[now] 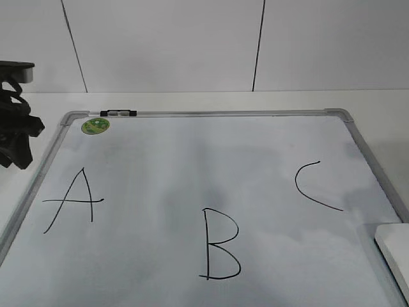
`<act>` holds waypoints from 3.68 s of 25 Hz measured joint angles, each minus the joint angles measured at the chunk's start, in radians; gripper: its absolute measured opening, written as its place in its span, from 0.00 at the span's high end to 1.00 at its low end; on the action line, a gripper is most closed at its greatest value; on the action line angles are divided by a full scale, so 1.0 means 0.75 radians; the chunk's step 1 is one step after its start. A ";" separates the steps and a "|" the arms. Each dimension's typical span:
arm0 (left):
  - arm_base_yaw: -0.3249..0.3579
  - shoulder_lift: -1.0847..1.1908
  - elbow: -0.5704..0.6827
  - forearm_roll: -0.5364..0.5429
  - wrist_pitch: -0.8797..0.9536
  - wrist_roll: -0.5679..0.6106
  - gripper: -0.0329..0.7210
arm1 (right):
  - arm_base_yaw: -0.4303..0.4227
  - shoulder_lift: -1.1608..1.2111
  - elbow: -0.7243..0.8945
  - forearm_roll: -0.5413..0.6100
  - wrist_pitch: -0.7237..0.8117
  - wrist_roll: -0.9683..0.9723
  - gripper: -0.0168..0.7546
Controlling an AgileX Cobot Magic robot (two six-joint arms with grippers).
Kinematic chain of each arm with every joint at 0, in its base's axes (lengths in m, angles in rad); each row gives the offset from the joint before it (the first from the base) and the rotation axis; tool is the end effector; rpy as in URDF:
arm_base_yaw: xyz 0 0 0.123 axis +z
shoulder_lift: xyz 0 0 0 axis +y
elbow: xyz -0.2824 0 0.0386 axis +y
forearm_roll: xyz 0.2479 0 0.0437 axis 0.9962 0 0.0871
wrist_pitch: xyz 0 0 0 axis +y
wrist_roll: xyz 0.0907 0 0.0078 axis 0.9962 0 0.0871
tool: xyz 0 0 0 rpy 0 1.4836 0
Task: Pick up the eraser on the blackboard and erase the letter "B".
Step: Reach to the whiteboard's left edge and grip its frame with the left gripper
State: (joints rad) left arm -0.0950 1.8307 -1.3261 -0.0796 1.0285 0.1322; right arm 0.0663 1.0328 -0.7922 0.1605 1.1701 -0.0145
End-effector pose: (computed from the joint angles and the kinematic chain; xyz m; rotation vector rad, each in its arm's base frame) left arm 0.3571 -0.0403 0.2143 0.2864 3.0001 -0.1031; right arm 0.1607 0.0241 0.2814 -0.0527 2.8892 0.2344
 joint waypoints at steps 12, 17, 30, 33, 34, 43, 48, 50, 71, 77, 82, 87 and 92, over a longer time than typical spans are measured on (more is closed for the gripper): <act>0.000 0.111 -0.030 -0.002 -0.072 -0.014 0.65 | 0.000 0.000 0.000 0.000 0.000 -0.010 0.22; 0.000 0.143 -0.037 -0.002 -0.098 -0.014 0.65 | 0.000 0.000 0.000 0.000 0.000 -0.011 0.22; 0.000 0.208 -0.039 -0.005 -0.098 -0.014 0.65 | 0.000 0.000 0.000 0.000 0.036 -0.020 0.22; 0.000 0.220 -0.039 -0.005 -0.098 -0.014 0.65 | 0.000 0.000 0.000 0.000 0.036 -0.025 0.22; 0.000 0.223 -0.039 -0.005 -0.098 -0.014 0.65 | 0.000 0.000 0.000 0.000 0.036 -0.025 0.22; 0.000 0.228 -0.039 -0.005 -0.098 -0.014 0.78 | 0.000 0.000 0.000 0.000 0.036 -0.030 0.22; 0.000 0.228 -0.039 -0.002 -0.098 -0.014 0.80 | 0.000 0.000 0.000 0.000 0.036 -0.030 0.22; 0.000 0.228 -0.039 -0.002 -0.100 -0.014 0.80 | 0.000 0.000 0.000 0.000 0.036 -0.030 0.22; 0.000 0.228 -0.039 0.000 -0.103 -0.014 0.81 | 0.000 0.000 0.000 0.000 0.046 -0.030 0.22; 0.000 0.228 -0.039 0.000 -0.103 -0.014 0.81 | 0.000 0.000 0.000 0.000 0.046 -0.030 0.22; 0.000 0.228 -0.039 0.000 -0.103 -0.033 0.81 | 0.000 0.000 0.000 0.000 0.046 -0.030 0.22; 0.000 0.228 -0.039 -0.003 -0.103 -0.073 0.81 | 0.000 0.000 0.000 0.000 0.046 -0.030 0.22; 0.000 0.228 -0.039 -0.005 -0.103 -0.105 0.81 | 0.000 0.000 0.000 0.000 0.049 -0.033 0.22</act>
State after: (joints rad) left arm -0.0950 2.0020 -1.3553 -0.0832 0.9511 0.0533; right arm 0.0663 1.0328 -0.7922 0.1605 1.2071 -0.0389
